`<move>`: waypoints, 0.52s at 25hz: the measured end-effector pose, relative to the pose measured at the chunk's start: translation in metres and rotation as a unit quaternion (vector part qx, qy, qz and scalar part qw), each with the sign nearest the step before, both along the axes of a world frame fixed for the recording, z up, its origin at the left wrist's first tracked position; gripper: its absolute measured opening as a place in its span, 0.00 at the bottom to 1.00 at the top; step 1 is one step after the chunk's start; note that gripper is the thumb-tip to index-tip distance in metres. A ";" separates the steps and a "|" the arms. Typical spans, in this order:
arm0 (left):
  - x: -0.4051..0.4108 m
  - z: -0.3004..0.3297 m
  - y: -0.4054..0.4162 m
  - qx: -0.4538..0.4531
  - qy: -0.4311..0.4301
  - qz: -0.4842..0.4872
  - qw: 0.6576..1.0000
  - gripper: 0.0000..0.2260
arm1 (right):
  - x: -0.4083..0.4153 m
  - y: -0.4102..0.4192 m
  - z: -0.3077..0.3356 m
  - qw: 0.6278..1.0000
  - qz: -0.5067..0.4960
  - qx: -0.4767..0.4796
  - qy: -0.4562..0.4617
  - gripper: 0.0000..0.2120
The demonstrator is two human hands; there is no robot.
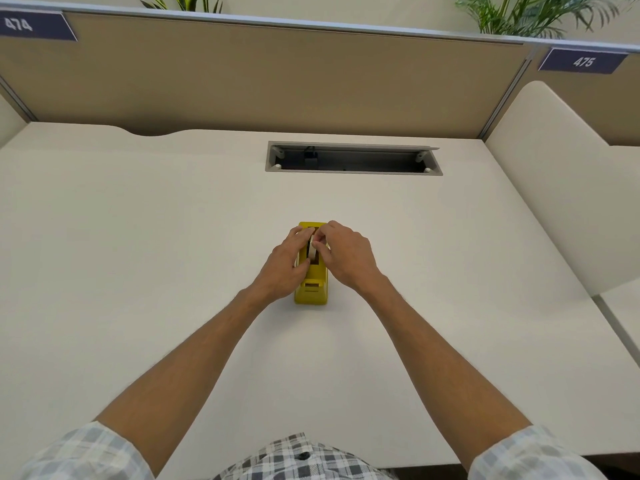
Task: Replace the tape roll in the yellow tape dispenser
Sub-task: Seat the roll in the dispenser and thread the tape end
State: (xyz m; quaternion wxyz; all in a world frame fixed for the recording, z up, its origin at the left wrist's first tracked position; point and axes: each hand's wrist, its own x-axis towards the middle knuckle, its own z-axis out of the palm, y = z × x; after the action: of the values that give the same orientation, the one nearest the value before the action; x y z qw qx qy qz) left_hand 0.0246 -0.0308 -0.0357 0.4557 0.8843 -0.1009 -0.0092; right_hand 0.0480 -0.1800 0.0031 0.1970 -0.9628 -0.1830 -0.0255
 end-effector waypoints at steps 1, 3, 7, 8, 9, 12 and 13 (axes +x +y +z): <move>-0.001 0.000 -0.001 -0.003 0.008 0.003 1.000 0.25 | -0.001 0.000 0.001 1.000 -0.002 0.002 -0.001 0.09; -0.001 -0.001 -0.001 -0.013 0.025 0.005 1.000 0.27 | -0.006 0.001 0.001 1.000 -0.015 0.008 -0.003 0.09; 0.001 0.001 0.003 -0.029 0.059 0.007 0.998 0.31 | -0.019 0.006 -0.006 0.998 -0.053 0.019 -0.012 0.10; 0.001 0.002 0.005 -0.032 0.065 0.005 0.997 0.31 | -0.022 0.008 -0.008 0.998 -0.057 0.018 -0.011 0.10; 0.001 0.002 0.006 -0.037 0.070 0.003 0.997 0.31 | -0.024 0.010 -0.009 0.998 -0.059 0.013 -0.010 0.10; 0.000 0.000 0.006 -0.043 0.075 -0.008 0.996 0.32 | -0.031 0.012 -0.014 0.998 -0.063 -0.001 -0.013 0.11; 0.000 0.000 0.006 -0.039 0.077 -0.007 0.996 0.32 | -0.034 0.013 -0.016 0.998 -0.063 -0.005 -0.017 0.11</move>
State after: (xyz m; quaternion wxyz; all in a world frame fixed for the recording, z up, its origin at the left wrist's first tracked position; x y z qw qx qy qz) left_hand 0.0249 -0.0249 -0.0361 0.4963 0.8617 -0.0722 -0.0772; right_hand 0.0143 -0.1673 -0.0131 0.1866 -0.9729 -0.1257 -0.0532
